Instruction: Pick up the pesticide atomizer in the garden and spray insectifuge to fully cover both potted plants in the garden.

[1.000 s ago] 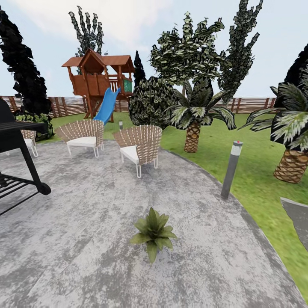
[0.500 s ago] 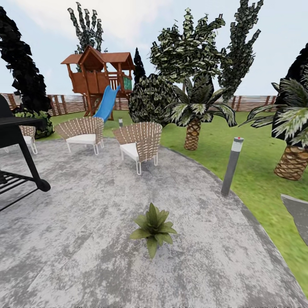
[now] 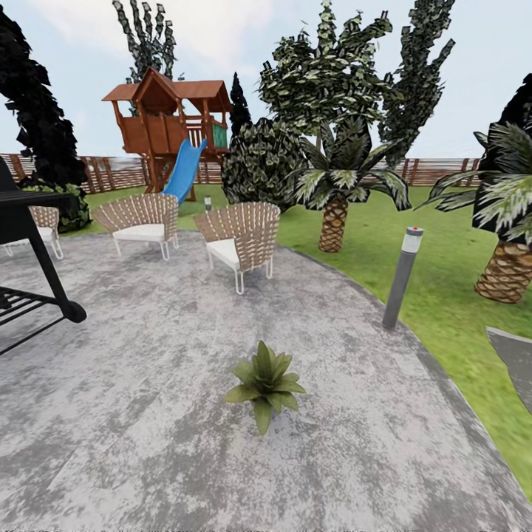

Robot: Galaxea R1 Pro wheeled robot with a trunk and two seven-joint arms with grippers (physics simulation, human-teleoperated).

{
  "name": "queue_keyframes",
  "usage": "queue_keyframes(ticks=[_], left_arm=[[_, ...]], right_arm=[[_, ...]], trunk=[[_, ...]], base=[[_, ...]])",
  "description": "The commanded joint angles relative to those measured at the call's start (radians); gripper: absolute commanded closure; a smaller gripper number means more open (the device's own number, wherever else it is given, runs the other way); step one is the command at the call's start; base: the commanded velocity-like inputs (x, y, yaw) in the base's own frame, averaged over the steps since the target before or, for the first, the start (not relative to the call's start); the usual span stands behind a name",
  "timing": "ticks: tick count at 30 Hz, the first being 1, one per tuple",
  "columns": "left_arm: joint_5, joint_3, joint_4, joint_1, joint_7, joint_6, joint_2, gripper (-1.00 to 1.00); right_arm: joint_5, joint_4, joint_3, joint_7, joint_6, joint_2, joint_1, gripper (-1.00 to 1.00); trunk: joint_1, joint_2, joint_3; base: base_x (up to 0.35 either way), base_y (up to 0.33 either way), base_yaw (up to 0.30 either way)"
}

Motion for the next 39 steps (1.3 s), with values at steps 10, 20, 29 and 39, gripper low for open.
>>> queue_keyframes(ticks=[10,20,29,39], left_arm=[[0.001,0.002,0.001,-0.001,-0.001,-0.003,0.0,-1.0],[0.001,0.003,0.001,-0.001,-0.001,-0.003,0.0,-1.0],[0.001,0.003,0.001,-0.002,-0.001,-0.003,0.0,-1.0],[0.001,0.003,0.001,-0.001,-0.001,-0.003,0.0,-1.0]], right_arm=[[0.001,0.001,0.0,0.0,-0.003,0.0,-0.001,-1.0],[0.001,0.001,0.0,0.0,-0.003,0.0,-0.001,-1.0],[0.001,0.001,0.0,0.0,-0.003,0.0,-0.001,-1.0],[0.0,0.001,0.002,0.0,-0.003,0.0,-0.001,-1.0]], trunk=[[0.038,-0.071,-0.048],[0.077,-0.141,-0.096],[0.111,-0.204,-0.133],[0.134,-0.246,-0.163]], base=[[0.0,0.0,0.0],[0.0,0.0,0.0],[0.0,0.0,0.0],[0.0,0.0,0.0]])
